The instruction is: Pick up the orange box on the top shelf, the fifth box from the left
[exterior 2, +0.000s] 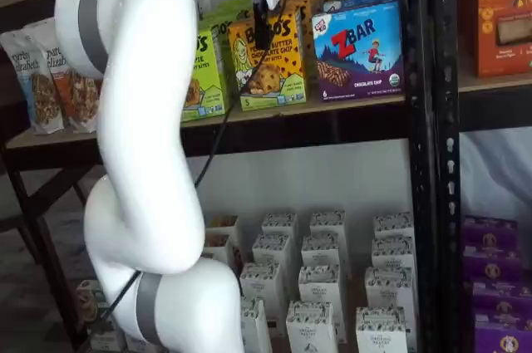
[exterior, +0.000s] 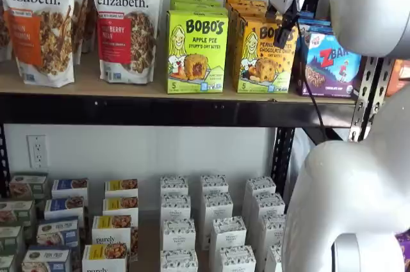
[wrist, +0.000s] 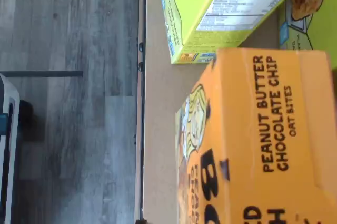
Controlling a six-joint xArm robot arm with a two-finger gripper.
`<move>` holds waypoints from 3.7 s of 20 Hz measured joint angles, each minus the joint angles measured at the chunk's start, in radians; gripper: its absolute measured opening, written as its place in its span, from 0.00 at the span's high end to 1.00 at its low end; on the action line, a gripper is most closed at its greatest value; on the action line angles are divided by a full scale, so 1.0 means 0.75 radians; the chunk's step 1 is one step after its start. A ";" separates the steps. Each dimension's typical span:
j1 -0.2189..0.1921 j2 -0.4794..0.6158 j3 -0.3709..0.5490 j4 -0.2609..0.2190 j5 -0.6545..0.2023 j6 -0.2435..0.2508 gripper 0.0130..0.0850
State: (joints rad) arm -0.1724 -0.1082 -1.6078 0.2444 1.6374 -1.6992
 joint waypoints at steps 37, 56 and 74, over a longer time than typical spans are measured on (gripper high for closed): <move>-0.032 -0.034 0.077 -0.002 -0.073 -0.042 0.33; -0.029 -0.035 0.075 0.013 -0.062 -0.036 0.61; -0.009 -0.075 0.025 -0.001 0.062 0.002 0.61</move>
State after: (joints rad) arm -0.1794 -0.1642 -1.5888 0.2437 1.6841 -1.6978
